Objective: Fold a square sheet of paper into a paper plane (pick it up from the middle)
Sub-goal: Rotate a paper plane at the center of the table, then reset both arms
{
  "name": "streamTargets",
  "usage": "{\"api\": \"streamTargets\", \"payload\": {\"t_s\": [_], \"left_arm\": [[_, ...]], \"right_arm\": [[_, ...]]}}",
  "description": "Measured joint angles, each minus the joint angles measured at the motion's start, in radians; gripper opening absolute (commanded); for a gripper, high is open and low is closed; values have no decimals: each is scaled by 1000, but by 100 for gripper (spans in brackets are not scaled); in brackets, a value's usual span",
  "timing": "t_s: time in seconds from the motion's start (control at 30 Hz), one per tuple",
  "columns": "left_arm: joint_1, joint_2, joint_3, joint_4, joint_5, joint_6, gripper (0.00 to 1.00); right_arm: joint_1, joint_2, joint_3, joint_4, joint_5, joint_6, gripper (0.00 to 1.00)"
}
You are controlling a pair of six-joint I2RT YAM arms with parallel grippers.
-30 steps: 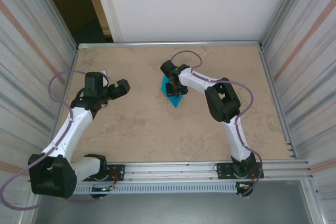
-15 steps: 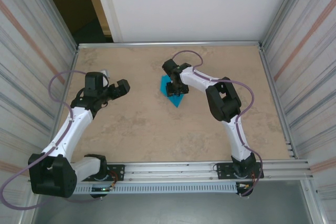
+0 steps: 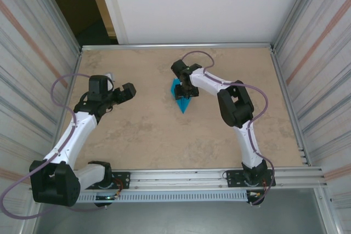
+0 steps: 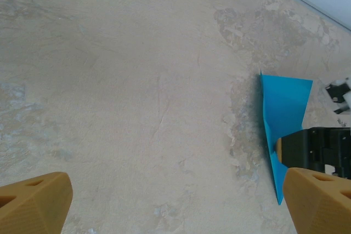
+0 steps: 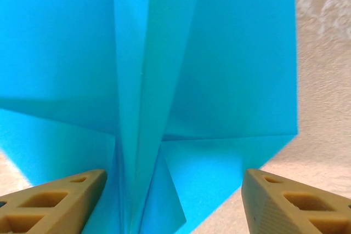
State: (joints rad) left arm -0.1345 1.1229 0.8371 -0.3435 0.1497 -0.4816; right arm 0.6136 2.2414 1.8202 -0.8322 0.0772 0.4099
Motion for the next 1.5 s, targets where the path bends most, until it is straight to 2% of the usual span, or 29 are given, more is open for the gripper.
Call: {"api": "streamTargets", "payload": {"t_s": [0.27,0.4,0.53,0.63,0.7,0.9,1.07,1.2,1.3,1.5], "left_arm": [[0,0,0,0,0,0,99],[0,-1,0,-3,-6,10,99],[0,-26,0,-8,-54,29,99],[0,-73,-19,16,-121,49,99],[0,-115,-55,47,-179,64,99],[10,-152,-175,152,-375,114,99],[20,-148,-325,319,-478,189,99],[45,-103,-381,446,-487,262,99],[58,-58,-423,574,-455,325,99],[63,24,-475,792,-306,429,99]], "right_arm": [[-3,-51,0,-3,-7,0,68],[-3,-152,-56,23,15,4,82],[-25,-378,-219,104,85,24,92],[-95,-587,-381,202,156,33,99],[-180,-739,-518,280,217,34,99],[-400,-988,-858,482,374,28,99],[-551,-1028,-1093,633,402,9,99],[-589,-1017,-1202,776,421,-32,100],[-590,-993,-1292,940,411,-71,99],[-595,-945,-1427,1234,314,-161,99]]}}
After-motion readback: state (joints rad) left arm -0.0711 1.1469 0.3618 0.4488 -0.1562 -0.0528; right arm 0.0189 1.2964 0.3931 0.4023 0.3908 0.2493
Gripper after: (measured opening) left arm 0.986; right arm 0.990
